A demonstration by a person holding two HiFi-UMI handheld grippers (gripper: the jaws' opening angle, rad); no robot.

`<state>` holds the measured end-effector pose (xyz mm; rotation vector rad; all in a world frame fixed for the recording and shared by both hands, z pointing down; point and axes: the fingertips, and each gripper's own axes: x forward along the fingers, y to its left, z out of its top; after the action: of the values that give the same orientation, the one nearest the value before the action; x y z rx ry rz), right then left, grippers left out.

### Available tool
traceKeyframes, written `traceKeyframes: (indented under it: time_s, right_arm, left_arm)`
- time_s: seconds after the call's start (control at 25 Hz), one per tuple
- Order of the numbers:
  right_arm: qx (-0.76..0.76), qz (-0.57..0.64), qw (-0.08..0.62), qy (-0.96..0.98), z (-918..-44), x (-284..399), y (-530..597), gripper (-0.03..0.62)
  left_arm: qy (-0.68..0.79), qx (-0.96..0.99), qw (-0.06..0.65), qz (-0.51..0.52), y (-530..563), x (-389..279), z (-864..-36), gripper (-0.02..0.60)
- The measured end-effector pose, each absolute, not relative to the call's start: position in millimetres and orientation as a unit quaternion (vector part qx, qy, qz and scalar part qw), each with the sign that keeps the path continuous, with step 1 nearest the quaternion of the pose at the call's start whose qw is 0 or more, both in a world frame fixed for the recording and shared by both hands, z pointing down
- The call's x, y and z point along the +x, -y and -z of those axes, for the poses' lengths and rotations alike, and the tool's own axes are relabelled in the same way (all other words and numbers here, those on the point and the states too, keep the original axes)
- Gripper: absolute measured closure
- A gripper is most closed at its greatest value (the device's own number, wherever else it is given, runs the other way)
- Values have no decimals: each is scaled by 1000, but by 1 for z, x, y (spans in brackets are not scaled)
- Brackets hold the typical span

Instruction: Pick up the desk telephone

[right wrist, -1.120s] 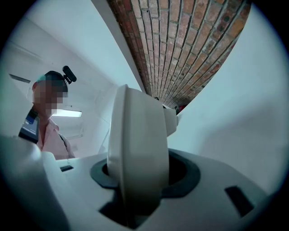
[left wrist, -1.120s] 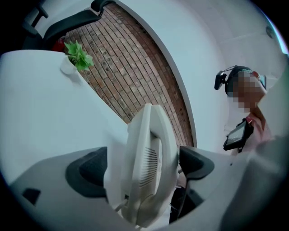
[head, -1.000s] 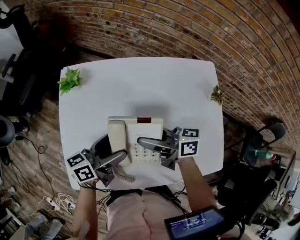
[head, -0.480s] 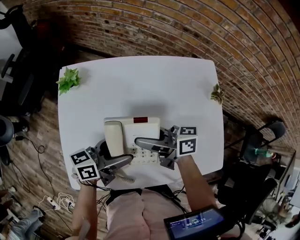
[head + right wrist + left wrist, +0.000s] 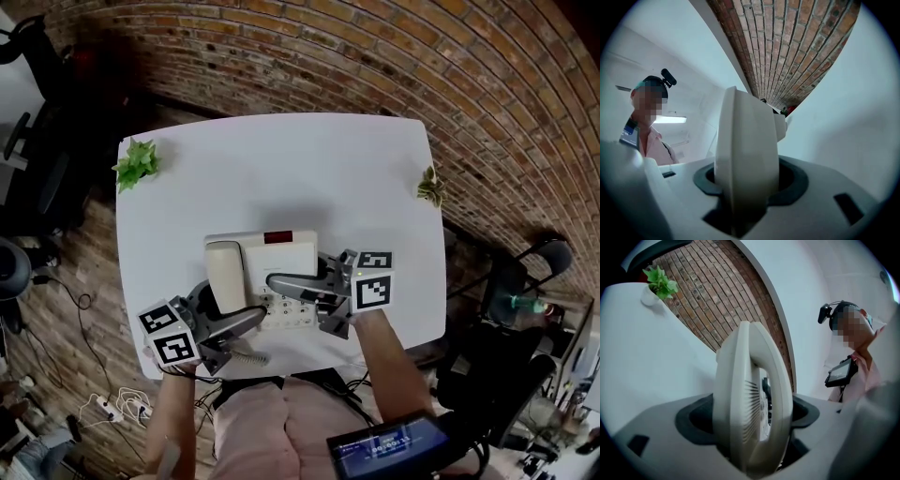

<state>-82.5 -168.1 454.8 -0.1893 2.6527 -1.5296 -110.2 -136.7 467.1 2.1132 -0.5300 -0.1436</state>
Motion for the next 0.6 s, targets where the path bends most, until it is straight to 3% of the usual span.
traceKeyframes:
  time_s: [0.28,0.6]
  right_arm:
    - [-105,491,-3,-865,-451,-78,168,367]
    - [-111,477,-3,-872,-431,-68,163,364]
  left_arm:
    - [228,853,465,60,135,-105,-459,141]
    - [222,858,460,61,130,-95,-441,141]
